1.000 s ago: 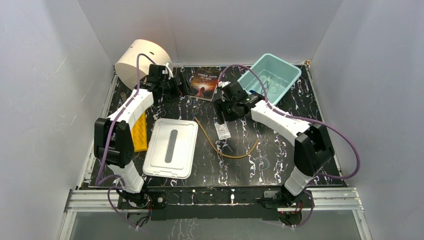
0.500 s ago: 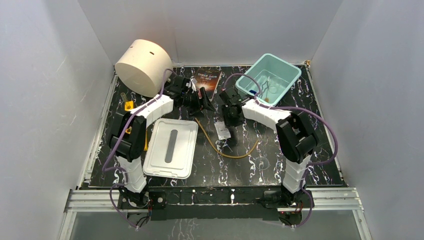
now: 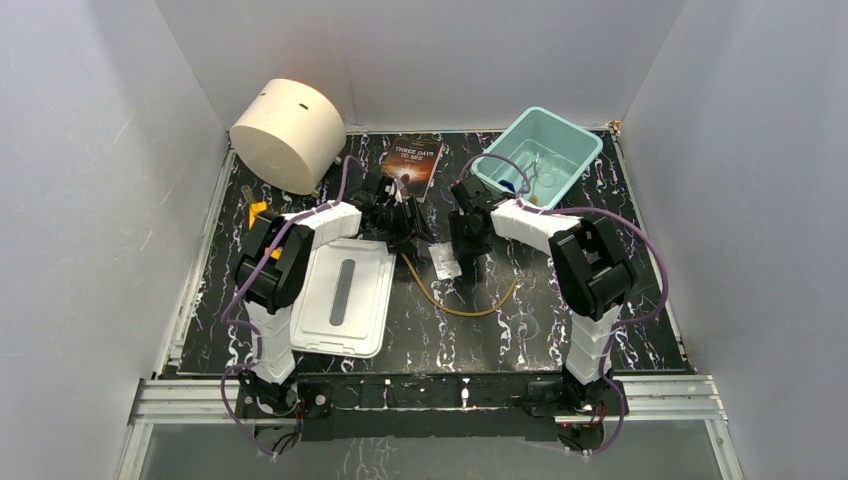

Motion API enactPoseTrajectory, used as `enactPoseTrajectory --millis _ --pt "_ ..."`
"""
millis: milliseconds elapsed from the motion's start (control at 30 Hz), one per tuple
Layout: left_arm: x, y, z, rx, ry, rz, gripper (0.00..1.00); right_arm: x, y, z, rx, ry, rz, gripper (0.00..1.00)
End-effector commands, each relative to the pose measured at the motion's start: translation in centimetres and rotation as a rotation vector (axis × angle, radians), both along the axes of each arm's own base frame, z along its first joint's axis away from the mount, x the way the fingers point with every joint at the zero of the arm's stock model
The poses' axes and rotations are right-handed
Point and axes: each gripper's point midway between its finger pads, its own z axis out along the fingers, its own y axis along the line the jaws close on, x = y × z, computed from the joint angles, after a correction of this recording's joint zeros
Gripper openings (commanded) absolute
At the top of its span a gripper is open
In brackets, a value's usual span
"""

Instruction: Organize the chemistry lab equipment

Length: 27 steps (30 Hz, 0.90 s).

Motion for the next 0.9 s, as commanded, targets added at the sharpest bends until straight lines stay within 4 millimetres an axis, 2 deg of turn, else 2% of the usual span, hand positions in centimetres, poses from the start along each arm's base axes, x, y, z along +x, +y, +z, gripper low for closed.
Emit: enactPoseTrajectory --millis 0,267,433,567,700,867 --pt "-1.3 -1.1 0.3 -0.023 0.01 -0.033 0.59 0.0 0.6 -0.3 0.026 0.007 0.002 0.54" --pt "-2.9 -1.0 -1.5 0.065 0.083 -0.019 0.58 -0.6 -0.7 -0.9 -0.025 0.022 -0.036 0.54" --pt "-3.9 -1.0 -3.2 0.136 0.122 0.019 0.5 -1.4 -1.2 -1.3 -0.036 0.047 -0.051 0.53" --pt "-4.2 -1.9 -3.8 0.122 0.117 0.035 0.45 -2.1 -1.1 -1.7 -0.028 0.075 -0.04 0.51" --pt "-5.8 -2.6 -5.2 0.119 0.144 0.054 0.45 -2.7 -0.3 -2.1 0.018 0.093 -0.012 0.47" --pt "-6.3 -1.9 -5.7 0.111 0.139 0.118 0.44 -3.0 -0.1 -2.5 0.027 0.097 0.006 0.47"
